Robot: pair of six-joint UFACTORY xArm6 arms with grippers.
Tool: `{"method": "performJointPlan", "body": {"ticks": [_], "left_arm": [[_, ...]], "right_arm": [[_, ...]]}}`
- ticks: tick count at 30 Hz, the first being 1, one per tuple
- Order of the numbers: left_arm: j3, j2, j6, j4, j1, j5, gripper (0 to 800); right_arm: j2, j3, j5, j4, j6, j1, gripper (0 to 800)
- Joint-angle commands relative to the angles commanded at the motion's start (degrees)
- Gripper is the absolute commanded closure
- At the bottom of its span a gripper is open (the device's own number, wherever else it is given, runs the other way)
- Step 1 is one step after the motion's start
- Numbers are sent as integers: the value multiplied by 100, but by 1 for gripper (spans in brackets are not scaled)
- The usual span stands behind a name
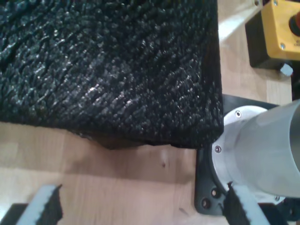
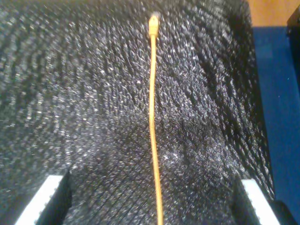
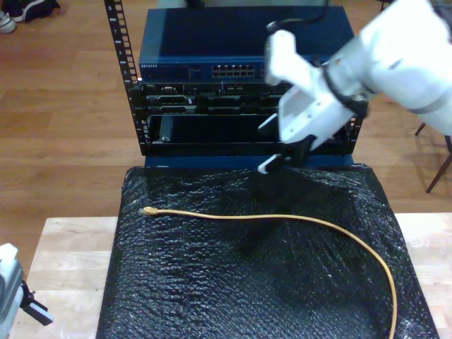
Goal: Grab the cable and plug it in
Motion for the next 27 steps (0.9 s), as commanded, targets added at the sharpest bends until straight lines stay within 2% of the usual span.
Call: {"method": "performJointPlan", "body": {"ticks": [16, 27], "left_arm": [[9, 123, -132, -9, 0, -141, 0], [9, 176, -158, -9, 0, -141, 0]], "right_arm": [[1609, -1125, -536, -1873, 2066, 1459, 8], [2611, -2092, -536, -2453, 2752, 2066, 13]]}}
